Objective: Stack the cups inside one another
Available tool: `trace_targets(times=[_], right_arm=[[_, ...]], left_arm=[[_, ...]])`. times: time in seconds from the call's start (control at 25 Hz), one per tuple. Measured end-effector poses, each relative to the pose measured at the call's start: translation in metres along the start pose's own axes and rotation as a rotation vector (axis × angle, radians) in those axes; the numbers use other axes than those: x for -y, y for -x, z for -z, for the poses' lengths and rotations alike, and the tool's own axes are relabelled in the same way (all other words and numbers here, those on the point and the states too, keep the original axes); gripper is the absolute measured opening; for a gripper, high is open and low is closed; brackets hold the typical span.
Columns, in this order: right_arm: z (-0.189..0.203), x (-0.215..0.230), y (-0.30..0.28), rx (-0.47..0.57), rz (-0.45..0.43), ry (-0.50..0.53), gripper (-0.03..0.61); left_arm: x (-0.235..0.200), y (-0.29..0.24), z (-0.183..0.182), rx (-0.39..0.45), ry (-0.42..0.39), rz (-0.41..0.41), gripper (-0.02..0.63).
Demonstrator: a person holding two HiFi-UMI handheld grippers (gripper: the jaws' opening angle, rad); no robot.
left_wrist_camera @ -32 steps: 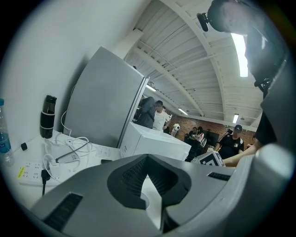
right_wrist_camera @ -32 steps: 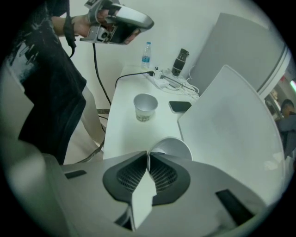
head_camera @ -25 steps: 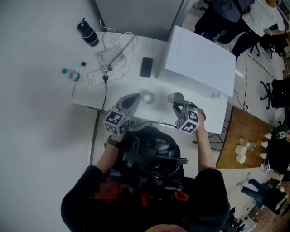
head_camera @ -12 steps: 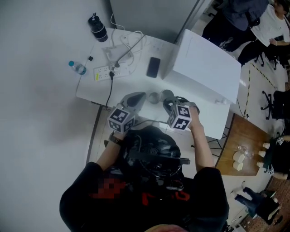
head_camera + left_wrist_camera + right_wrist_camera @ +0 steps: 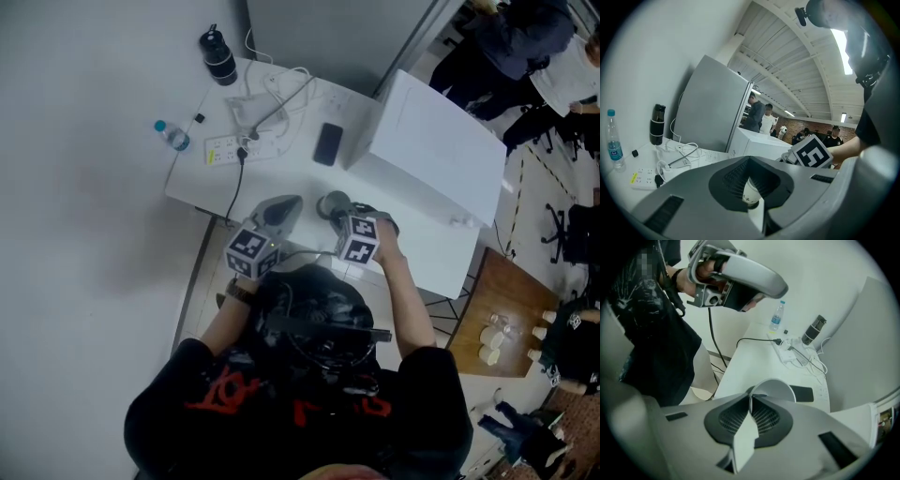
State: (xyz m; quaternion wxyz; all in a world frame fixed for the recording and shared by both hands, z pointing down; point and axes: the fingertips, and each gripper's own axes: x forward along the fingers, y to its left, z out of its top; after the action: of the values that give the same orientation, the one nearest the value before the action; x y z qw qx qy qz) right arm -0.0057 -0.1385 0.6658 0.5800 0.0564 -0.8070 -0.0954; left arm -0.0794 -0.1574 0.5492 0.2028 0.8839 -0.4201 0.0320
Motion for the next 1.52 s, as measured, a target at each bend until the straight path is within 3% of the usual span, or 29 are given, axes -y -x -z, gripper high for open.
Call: trace_targets(times=[0.76,0.88,1.16,1.44,1.52], right_arm=[[0.014,-0.021,-0.044,-0.066,-0.047,-0.061,0.034],[0.011,-0.02,-0.041,-0.046,-0.049,-0.075,0.066],[0.002,0.0,0.009,0.121,0.031,-0.176,0.066],[0.021,0.035,0.063,0.37,0.15,-0.466,0.066],[0.028,0.041,0.077,0.433,0.18,-0.542,0.035]], left_arm=[[-0.017,0.024,0.003,0.004,0.016,-0.039,0.003],[-0.017,0.025,0.003,0.007,0.013,-0.041,0.003],[-0.016,0.022,0.0,0.008,0.007,-0.05,0.003],[-0.007,0.007,-0.006,0.012,-0.013,-0.02,0.003],[-0.002,0.004,-0.008,0.008,-0.022,-0.007,0.002]])
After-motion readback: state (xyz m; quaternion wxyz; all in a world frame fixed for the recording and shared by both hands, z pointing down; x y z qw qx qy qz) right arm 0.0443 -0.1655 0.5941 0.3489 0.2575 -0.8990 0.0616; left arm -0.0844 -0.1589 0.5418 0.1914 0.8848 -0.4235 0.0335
